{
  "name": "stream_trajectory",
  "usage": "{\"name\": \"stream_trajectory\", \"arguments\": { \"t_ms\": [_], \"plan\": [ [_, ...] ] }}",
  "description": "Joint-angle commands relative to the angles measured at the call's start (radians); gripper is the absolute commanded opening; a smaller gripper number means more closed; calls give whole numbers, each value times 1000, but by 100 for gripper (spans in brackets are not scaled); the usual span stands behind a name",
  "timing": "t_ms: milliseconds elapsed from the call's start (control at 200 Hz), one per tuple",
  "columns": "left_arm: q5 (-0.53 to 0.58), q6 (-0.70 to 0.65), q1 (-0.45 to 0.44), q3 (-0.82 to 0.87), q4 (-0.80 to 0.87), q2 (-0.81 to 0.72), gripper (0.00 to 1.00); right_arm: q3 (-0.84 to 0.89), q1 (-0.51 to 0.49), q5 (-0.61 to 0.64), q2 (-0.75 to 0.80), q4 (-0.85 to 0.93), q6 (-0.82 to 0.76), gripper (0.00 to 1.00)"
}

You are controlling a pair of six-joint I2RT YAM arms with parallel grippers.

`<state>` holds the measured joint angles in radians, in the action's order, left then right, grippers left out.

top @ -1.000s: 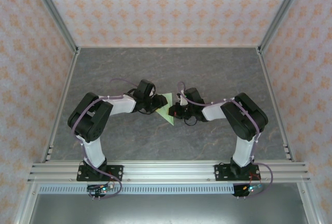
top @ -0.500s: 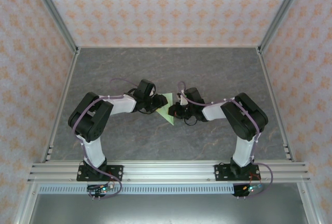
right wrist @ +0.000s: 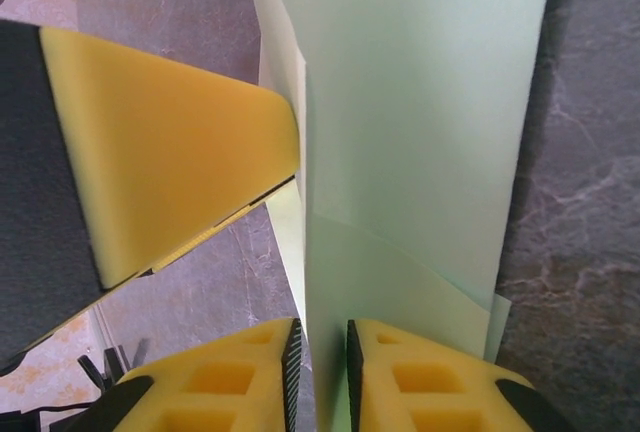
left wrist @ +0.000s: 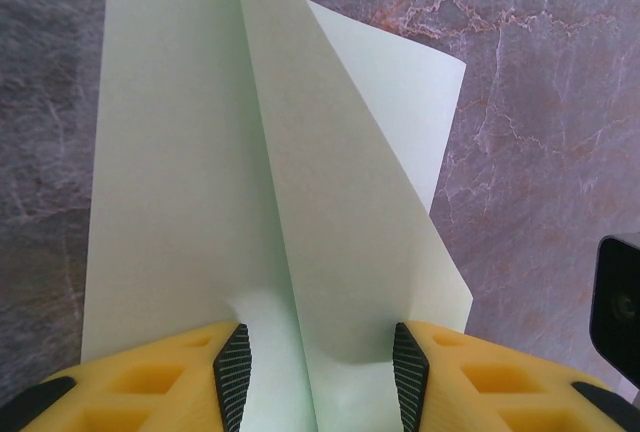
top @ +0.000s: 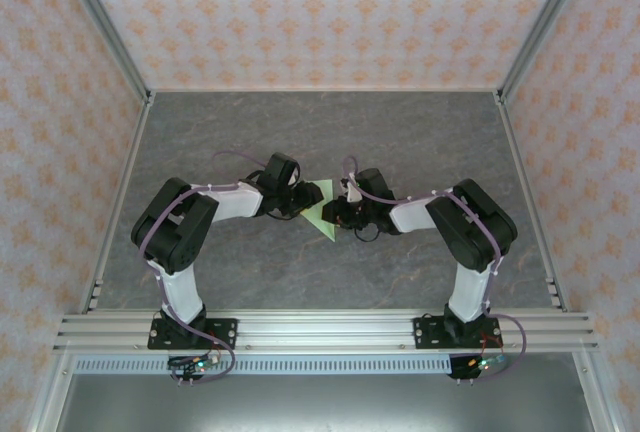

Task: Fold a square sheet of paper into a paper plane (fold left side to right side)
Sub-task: Fourth fold the wing at the center of the table.

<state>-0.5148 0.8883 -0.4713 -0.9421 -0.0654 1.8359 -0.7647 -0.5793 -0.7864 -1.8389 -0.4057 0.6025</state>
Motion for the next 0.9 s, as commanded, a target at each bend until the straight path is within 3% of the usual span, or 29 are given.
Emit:
{"name": "stream_trajectory", "arguments": {
  "t_ms": [0,325,560,896],
  "plan": [
    [33,-21,-5,-12,57,28,46,17,9,5,46,-32,-4,26],
    [34,-22,-6,-13,61,28,46,45,44,13,114,-32,-1,38],
    [35,-24,-4,-11,64,25,46,34,90,25,138,13,-8,37],
    [33,-23,-5,-9,63,25,46,-48,91,3,33,-20,17,35]
  ]
}}
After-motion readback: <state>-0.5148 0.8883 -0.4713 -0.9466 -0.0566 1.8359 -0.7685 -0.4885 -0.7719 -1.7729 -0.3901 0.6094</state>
